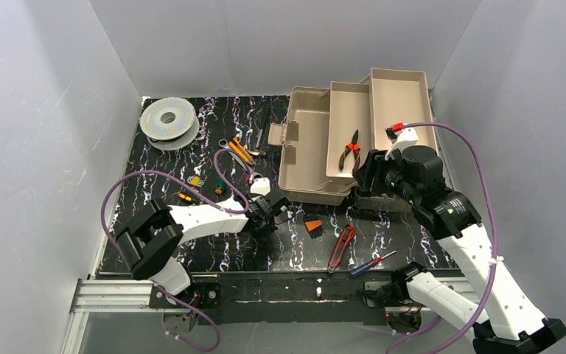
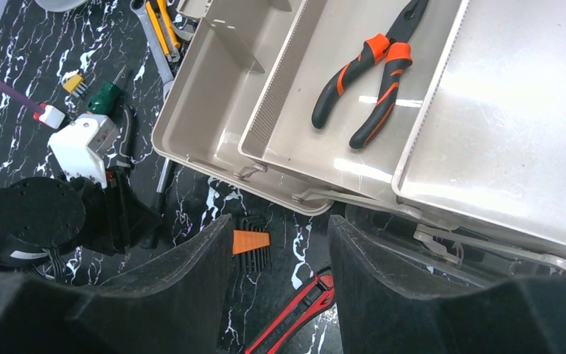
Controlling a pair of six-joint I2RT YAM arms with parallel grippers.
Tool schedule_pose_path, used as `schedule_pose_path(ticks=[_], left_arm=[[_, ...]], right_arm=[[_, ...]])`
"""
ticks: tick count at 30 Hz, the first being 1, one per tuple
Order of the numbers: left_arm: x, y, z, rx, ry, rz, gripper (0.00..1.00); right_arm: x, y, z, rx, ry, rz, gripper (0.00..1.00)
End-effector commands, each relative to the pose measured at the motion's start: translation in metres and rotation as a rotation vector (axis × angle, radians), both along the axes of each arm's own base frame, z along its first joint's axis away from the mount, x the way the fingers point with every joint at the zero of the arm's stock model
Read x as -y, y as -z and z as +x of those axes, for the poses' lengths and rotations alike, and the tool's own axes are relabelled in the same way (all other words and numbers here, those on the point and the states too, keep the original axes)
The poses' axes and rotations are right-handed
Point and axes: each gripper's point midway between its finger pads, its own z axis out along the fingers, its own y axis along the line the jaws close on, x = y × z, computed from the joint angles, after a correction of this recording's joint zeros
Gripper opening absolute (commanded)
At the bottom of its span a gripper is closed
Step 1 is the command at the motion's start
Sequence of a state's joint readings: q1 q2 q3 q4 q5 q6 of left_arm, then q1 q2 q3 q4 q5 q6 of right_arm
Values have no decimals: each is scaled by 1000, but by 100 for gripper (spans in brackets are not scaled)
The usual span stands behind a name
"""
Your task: Pack the tool kit
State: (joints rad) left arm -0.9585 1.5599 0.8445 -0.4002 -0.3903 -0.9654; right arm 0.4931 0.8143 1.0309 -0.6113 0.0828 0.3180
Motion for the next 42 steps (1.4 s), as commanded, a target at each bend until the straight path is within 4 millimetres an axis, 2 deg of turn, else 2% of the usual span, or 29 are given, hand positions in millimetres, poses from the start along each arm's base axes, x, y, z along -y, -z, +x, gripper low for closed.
schedule_pose_path(ticks=[1, 5, 10, 13, 18, 22, 26, 31, 38, 40, 42], left_arm=[[-34, 14, -20, -70, -48, 90, 1], [-39, -20, -9, 19, -36, 81, 0], [-58, -87, 6, 209, -50, 51, 0], [-58, -125, 15, 300, -14, -8, 0], [-43, -185, 35, 413, 70, -99, 0], [-17, -215, 58, 442, 146, -204, 0], [15, -228, 84, 448, 191, -272, 0], [62, -224, 108, 415, 271, -338, 0], [98, -187, 141, 345, 300, -346, 0], [105, -169, 151, 313, 300, -327, 0], [110, -153, 159, 283, 293, -311, 0]], right_arm=[[2, -14, -3, 32, 6, 26, 57], [-1, -16, -5, 30, -11, 34, 57], [-9, -12, -9, -15, -55, 43, 58], [-10, -4, -12, -54, -49, 48, 61], [-20, 10, -28, -121, -112, 86, 64], [-11, 26, -32, -175, -76, 46, 66], [-9, 36, -42, -227, -88, 31, 63], [-6, 59, -59, -346, -34, 12, 64], [-12, 98, -79, -440, 9, -20, 63], [-9, 114, -83, -495, 95, -28, 57], [-7, 132, -86, -544, 177, -42, 59]])
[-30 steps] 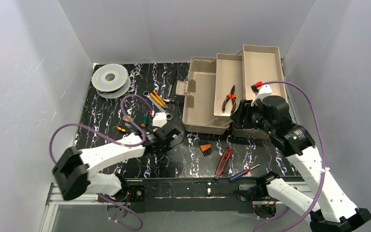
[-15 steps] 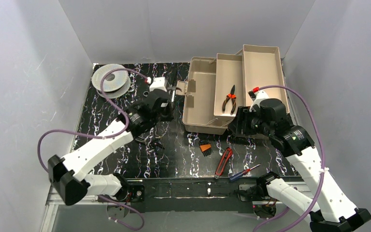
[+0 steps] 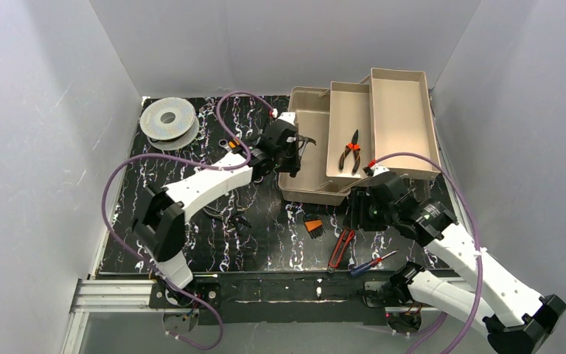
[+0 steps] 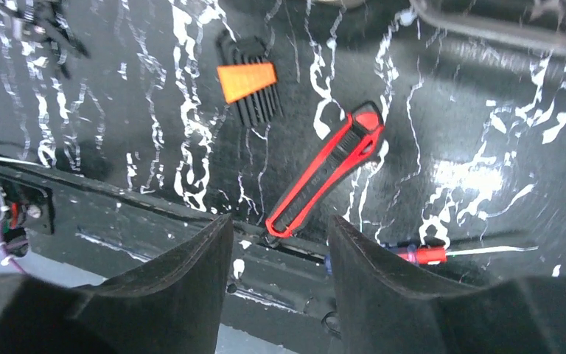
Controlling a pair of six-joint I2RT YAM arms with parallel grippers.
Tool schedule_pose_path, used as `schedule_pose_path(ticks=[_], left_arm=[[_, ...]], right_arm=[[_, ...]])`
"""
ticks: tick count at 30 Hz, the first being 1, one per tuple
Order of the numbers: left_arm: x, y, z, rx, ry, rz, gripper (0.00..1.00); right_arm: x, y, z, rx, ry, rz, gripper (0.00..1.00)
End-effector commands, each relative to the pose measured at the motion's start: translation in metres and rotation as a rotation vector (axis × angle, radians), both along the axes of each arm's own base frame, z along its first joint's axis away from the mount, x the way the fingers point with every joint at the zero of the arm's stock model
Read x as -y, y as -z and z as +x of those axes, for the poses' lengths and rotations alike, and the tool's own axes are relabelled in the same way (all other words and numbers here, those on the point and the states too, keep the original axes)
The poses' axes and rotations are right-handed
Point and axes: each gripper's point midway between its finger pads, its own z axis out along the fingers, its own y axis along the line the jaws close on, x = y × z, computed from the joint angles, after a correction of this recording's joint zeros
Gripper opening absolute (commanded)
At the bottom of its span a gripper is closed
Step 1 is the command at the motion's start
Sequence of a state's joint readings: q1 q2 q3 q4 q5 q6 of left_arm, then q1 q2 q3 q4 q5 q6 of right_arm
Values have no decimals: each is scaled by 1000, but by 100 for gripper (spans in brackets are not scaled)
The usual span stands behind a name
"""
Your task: Pack the tool kit
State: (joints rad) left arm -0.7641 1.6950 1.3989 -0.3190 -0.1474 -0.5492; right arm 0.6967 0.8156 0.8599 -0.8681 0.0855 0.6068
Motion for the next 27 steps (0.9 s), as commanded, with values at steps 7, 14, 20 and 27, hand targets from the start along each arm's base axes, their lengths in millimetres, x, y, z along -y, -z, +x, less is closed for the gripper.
schedule_pose_path(ticks=[7, 14, 20, 27], left_arm=[[38, 37, 37, -42, 31, -30, 10], [47, 44, 41, -68, 74, -3, 73], [29, 4, 34, 30, 77, -15, 95], [-13, -39, 16, 97, 36, 18, 98]], right_arm=[[5, 60, -8, -120, 334, -107, 68], [1, 87, -9, -150, 410, -128, 74], [2, 104, -9, -187, 458, -254, 72], [-20, 132, -9, -247, 409, -290, 69]])
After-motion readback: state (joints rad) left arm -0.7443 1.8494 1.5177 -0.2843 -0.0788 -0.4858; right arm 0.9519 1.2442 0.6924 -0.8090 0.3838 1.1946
